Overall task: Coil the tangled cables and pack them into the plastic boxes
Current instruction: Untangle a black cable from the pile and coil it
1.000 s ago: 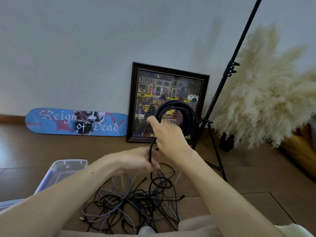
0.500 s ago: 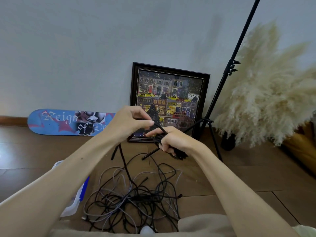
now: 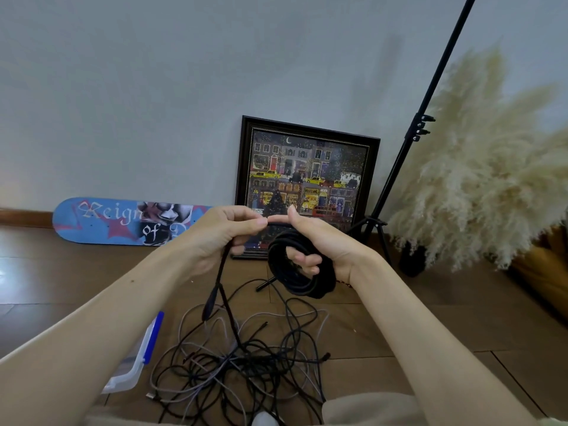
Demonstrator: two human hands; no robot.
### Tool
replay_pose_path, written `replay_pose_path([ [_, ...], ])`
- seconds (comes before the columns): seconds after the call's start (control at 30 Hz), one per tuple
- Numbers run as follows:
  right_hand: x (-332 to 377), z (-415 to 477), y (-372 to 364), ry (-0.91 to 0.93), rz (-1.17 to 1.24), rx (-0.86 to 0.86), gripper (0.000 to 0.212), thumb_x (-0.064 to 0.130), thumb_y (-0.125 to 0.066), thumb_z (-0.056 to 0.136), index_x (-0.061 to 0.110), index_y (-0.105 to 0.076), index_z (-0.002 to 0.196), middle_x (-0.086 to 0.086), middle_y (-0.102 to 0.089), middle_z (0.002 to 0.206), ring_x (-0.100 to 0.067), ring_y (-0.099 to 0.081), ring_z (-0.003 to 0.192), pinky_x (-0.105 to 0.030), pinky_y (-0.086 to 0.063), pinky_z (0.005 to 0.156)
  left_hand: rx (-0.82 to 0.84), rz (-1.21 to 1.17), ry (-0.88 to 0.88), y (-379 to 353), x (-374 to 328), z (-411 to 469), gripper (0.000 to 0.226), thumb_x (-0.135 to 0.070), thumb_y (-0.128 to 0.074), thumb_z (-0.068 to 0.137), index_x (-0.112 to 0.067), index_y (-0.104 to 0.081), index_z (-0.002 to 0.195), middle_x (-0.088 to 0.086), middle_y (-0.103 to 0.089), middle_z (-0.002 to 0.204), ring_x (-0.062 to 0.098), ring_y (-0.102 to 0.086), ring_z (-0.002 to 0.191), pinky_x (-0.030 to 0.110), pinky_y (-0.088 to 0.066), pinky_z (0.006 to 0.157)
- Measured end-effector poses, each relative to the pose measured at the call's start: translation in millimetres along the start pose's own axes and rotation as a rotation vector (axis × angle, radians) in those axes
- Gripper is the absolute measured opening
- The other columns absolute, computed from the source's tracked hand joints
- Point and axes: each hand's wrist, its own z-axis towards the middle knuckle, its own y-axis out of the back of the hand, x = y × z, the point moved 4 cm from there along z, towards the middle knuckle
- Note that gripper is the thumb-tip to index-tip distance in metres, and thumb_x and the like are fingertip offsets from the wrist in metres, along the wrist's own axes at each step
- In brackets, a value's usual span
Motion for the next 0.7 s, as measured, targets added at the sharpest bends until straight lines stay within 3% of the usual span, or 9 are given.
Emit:
replay_pose_path([
  [0.1,-0.6,-1.6,-3.7,0.009,0.129,0.09,0.043,0.042,-0.043,0.099,0.022,-0.051,0.136,-0.002,-0.041,0.052,-0.004,-0.023,0.033,-0.017,-0.022,0.034,0.081,0.065,0.035,0.0,6.7,0.4,0.01,-0.024,-0.069,0.074,-0.015,-0.066,0.076,-0.006,-0.047,0.057,0.006,-0.028,0.046,0.015,-0.02,0.041],
  [0.23,1.8,-1.3,-0.8,0.036,0.338,0.086,0.04,0.028,-0.049,0.096,0.021,-0.053,0.135,0.0,-0.04,0.049,-0.003,-0.026,0.03,-0.016,-0.02,0.032,0.03,0.103,0.01,2.8,20.9,5.7,0.008,-0.021,-0.065,0.084,-0.014,-0.065,0.081,-0.006,-0.051,0.056,0.006,-0.037,0.047,0.015,-0.031,0.045],
  [0.33,5.1,-1.3,7.4,0.085,0.571,0.051,0.044,0.029,-0.054,0.088,0.017,-0.057,0.13,0.001,-0.038,0.046,-0.003,-0.028,0.028,-0.015,-0.021,0.03,0.012,0.162,0.008,2.9,32.3,7.7,0.013,-0.021,-0.061,0.089,-0.016,-0.062,0.077,-0.003,-0.057,0.058,0.007,-0.044,0.049,0.015,-0.037,0.051],
  [0.43,3.0,0.5,13.4,0.118,0.71,0.009,0.049,0.036,-0.048,0.092,0.015,-0.048,0.136,0.002,-0.038,0.045,-0.003,-0.029,0.028,-0.014,-0.024,0.029,0.015,0.157,0.014,-6.2,46.1,9.7,0.017,-0.015,-0.056,0.094,-0.016,-0.062,0.077,0.0,-0.06,0.06,0.008,-0.049,0.052,0.016,-0.042,0.058],
  [0.53,-0.6,2.6,17.3,0.137,0.807,-0.001,0.047,0.038,-0.044,0.095,0.013,-0.046,0.135,0.001,-0.039,0.046,-0.004,-0.03,0.028,-0.015,-0.026,0.029,0.074,0.154,0.068,-14.8,58.3,13.1,0.011,-0.002,-0.053,0.093,-0.007,-0.062,0.088,0.004,-0.061,0.067,0.011,-0.054,0.061,0.016,-0.047,0.061],
  [0.6,-0.4,3.3,19.6,0.157,0.858,-0.005,0.042,0.038,-0.041,0.097,0.014,-0.046,0.131,0.001,-0.039,0.047,-0.004,-0.031,0.029,-0.015,-0.027,0.029,0.091,0.18,0.138,-18.9,64.5,15.6,0.013,0.0,-0.055,0.092,-0.008,-0.063,0.085,0.005,-0.063,0.075,0.015,-0.056,0.07,0.015,-0.047,0.062],
  [0.7,1.0,4.0,25.5,0.205,0.933,-0.047,0.035,0.037,-0.04,0.1,0.014,-0.047,0.125,0.002,-0.04,0.047,-0.004,-0.031,0.029,-0.015,-0.027,0.03,-0.077,0.242,0.285,-13.7,66.6,13.8,0.008,-0.021,-0.067,0.086,-0.013,-0.067,0.089,0.0,-0.062,0.091,0.015,-0.055,0.09,0.023,-0.043,0.07],
])
